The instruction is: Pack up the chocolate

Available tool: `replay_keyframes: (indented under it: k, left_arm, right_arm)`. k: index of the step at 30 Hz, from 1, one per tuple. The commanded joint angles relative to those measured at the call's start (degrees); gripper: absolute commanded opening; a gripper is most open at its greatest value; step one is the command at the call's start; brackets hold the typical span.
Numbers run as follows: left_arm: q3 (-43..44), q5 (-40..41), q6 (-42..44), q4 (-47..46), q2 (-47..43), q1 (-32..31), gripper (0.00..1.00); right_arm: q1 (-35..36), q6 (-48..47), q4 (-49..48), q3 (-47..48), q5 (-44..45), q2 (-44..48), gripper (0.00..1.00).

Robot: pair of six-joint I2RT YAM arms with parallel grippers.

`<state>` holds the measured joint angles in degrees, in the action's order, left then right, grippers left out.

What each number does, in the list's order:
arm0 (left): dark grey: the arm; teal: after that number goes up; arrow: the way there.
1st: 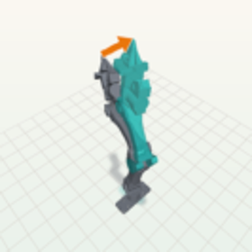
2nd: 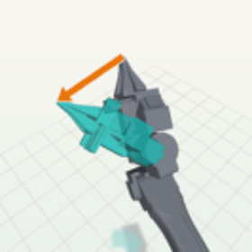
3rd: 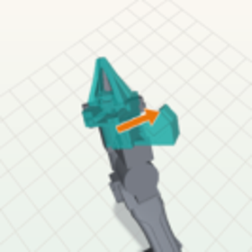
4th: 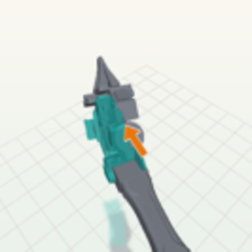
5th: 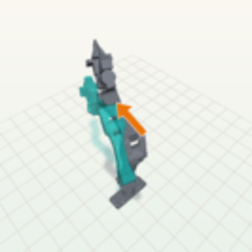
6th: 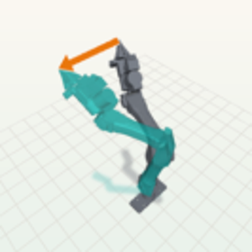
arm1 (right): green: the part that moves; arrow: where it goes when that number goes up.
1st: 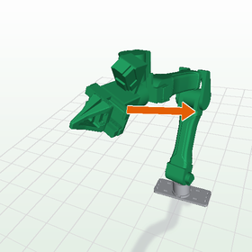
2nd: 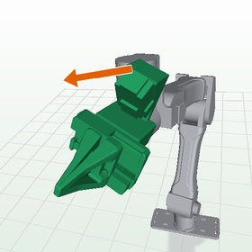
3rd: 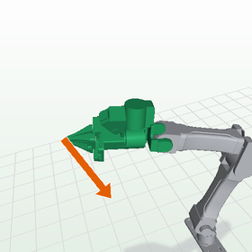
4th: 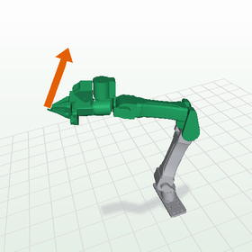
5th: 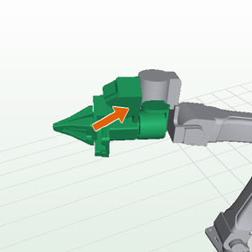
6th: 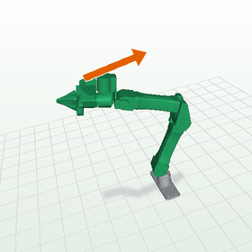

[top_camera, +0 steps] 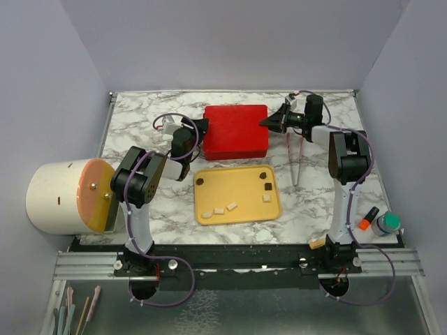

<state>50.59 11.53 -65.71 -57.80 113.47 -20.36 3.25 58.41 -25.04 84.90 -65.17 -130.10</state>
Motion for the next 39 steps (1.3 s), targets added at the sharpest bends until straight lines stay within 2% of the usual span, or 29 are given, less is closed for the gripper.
replay_keyframes:
  k: [1,12,31,39]
  left_arm:
    - [0.7,-1.8,0.2,-2.0,1.1,-0.6,0.55]
    - [1.4,-2.4,0.2,-2.1,2.2,-1.0,0.54]
    - [3.1,-3.6,1.0,-2.1,3.3,-1.2,0.53]
    - [3.6,-3.7,1.4,-2.1,3.6,-1.2,0.53]
  right_arm:
    - [-0.6,-2.9,3.2,3.1,-0.1,-1.5,0.05]
    - [-0.6,-5.6,8.2,7.4,1.2,-3.1,0.13]
    - [-0.6,-17.7,24.1,14.5,8.1,-3.4,0.39]
    - [-0.6,-21.6,29.3,17.0,10.5,-3.1,0.43]
